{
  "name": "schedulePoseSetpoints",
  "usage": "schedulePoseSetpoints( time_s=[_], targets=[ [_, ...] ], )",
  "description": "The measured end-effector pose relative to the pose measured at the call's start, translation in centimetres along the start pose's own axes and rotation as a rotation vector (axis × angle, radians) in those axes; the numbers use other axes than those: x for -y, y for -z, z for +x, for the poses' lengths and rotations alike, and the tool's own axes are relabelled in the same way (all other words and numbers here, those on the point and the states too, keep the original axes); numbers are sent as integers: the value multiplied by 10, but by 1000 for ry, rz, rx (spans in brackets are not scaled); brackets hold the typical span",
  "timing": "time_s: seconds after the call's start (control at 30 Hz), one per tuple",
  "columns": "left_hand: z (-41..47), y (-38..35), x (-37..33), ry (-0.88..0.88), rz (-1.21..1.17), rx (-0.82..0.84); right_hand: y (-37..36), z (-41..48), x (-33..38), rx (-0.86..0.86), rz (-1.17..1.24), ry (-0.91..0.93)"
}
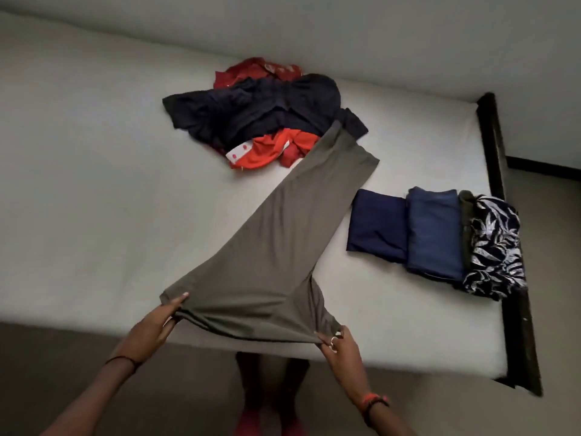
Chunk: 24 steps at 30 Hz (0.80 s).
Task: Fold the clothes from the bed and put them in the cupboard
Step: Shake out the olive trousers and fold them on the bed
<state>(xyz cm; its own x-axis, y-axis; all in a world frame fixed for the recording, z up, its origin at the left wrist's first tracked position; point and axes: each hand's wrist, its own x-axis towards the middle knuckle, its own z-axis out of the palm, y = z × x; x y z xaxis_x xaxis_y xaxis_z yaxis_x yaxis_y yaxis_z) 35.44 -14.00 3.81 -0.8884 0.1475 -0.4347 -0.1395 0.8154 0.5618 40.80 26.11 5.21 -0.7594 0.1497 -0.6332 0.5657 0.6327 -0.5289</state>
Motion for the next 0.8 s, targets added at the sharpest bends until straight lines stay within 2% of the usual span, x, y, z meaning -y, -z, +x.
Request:
schedulePoseSetpoints(
  time_s=[0.2,0.27,0.37,0.5,0.63,0.8],
  targets=[
    [3,-34,20,223,-149,-102,3,21,-4,-73,-134,135],
    [9,-38,21,267,-198,-126,19,37,4,-94,-79,182],
    [16,-34,21,339,-252,-124,44,57,41,27,20,232],
    [30,-26,23,432,-314,-140,75,106,99,159,-9,317],
    [43,-23,31,489,-371,-135,81,167,155,211,-137,413],
    [51,-24,37,559,-471,-177,54,245,202,205,-282,429]
  ],
)
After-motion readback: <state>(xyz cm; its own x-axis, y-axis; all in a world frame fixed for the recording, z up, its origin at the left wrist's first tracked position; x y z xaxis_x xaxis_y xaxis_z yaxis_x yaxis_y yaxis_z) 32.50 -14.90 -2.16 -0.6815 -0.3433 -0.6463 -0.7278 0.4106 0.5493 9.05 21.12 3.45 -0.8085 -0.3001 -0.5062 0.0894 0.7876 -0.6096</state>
